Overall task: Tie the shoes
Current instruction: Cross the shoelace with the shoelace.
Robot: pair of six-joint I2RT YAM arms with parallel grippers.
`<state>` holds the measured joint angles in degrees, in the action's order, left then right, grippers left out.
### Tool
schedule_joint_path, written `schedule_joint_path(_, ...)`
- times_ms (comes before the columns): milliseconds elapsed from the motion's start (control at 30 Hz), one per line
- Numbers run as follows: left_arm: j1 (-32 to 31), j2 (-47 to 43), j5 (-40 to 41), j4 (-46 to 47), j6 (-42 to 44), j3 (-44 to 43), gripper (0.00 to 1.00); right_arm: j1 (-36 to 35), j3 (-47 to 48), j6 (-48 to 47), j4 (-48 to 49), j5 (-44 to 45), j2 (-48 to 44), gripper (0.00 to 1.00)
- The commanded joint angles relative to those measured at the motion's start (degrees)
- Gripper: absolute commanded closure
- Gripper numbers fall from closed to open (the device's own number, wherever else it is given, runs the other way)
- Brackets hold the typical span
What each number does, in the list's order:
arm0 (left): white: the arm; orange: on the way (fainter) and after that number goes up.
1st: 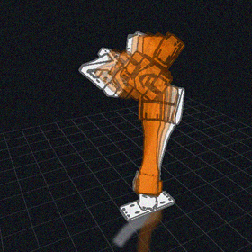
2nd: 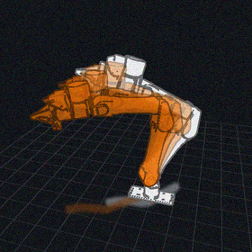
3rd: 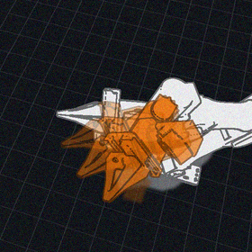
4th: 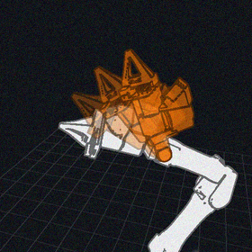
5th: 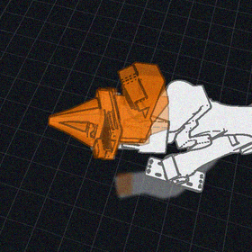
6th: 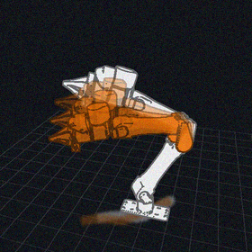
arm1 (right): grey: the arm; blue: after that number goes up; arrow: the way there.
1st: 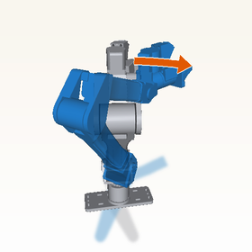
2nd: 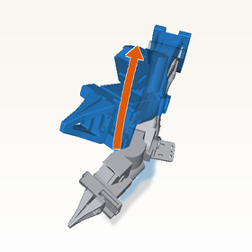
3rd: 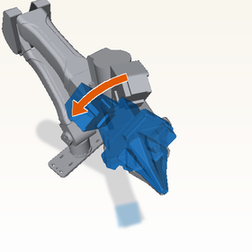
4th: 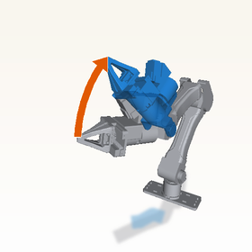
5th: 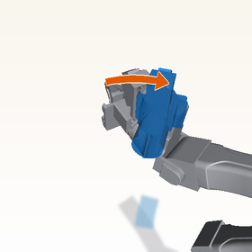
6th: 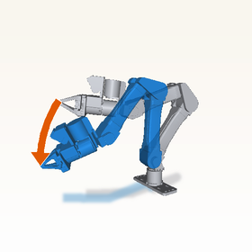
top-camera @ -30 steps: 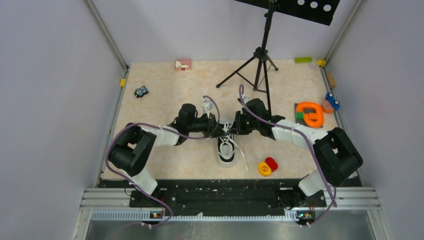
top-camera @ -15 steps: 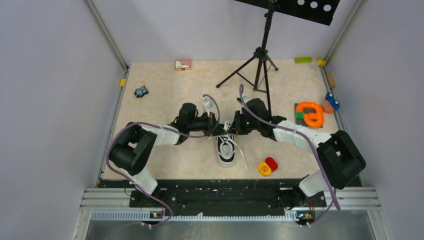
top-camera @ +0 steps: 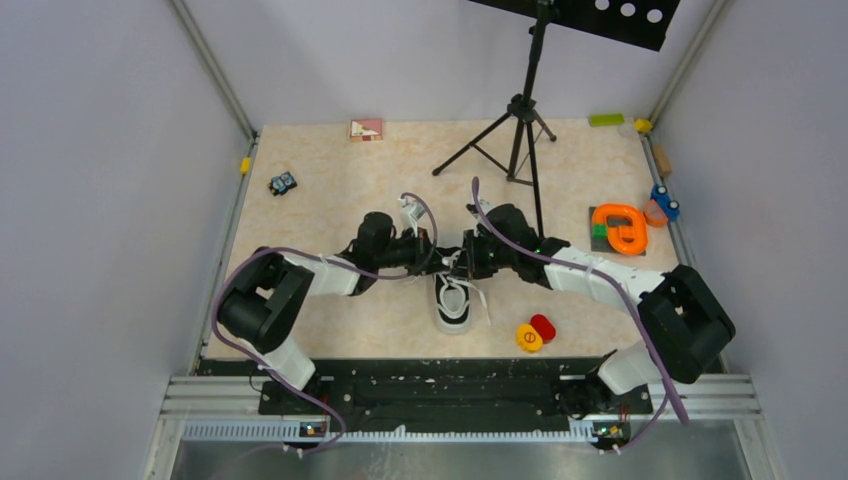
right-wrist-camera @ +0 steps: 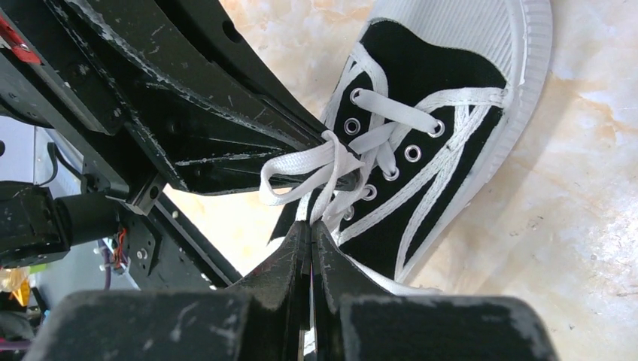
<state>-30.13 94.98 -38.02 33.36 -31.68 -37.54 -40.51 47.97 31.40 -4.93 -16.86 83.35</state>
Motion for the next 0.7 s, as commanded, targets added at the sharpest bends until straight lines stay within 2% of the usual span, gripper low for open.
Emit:
schedule_joint_path(0,0.0,-2.3,1.7,4.4,-1.1,0.6,1.00,-1.1,0.6,1.3,1.9,-3.4,-1.8,1.00)
schedule_joint_path(100,0.0,-1.9,-0.2,6.9,-2.4,1.1,1.00,-1.1,1.5,1.7,2.0,-3.1,-1.0,1.00)
schedule_joint_path(233,0.0,-1.1,-2.5,10.9,-4.8,1.9,1.00,-0.8,2.4,1.5,-0.5,0.5,-1.5,0.79)
schedule_joint_path(300,0.0,-0.9,-3.0,12.1,-5.5,2.4,1.00,-0.1,1.9,1.8,-0.7,1.7,-2.8,0.73)
schedule_joint_path(567,0.0,-1.7,-3.5,11.5,-4.6,3.0,1.00,4.9,-2.6,4.8,0.4,7.4,-9.0,0.70)
schedule_joint_path(667,0.0,-2.2,-3.5,10.8,-4.0,3.1,1.00,7.6,-2.9,6.1,0.9,6.9,-7.7,0.70)
